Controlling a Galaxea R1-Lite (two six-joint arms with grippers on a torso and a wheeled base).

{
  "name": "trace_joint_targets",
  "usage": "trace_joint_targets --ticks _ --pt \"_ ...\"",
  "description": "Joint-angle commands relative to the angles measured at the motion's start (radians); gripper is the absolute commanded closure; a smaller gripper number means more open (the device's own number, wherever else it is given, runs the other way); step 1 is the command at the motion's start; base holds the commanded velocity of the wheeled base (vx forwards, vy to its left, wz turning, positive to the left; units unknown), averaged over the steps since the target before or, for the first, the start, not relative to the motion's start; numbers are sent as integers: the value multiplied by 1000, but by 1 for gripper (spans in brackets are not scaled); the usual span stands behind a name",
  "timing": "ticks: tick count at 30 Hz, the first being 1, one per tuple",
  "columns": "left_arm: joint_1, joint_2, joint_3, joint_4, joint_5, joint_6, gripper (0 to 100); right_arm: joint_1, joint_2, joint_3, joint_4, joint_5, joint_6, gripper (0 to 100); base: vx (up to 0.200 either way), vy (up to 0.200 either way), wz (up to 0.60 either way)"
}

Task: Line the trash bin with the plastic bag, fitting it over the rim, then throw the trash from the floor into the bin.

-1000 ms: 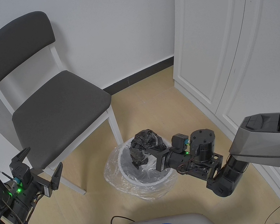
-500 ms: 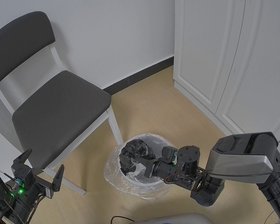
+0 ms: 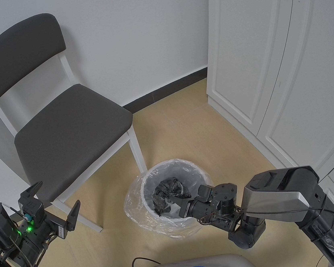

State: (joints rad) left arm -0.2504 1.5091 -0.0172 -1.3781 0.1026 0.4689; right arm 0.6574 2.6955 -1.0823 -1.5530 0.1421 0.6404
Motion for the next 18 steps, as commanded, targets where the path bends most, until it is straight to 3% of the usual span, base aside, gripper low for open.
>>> trace_joint_targets --ticks 1,18 --pt "0 14 6 -1 0 -1 0 34 -2 76 -18 -29 1 100 0 0 0" --pt "2 14 16 -1 0 -1 0 68 -40 196 -18 -56 -10 100 0 0 0"
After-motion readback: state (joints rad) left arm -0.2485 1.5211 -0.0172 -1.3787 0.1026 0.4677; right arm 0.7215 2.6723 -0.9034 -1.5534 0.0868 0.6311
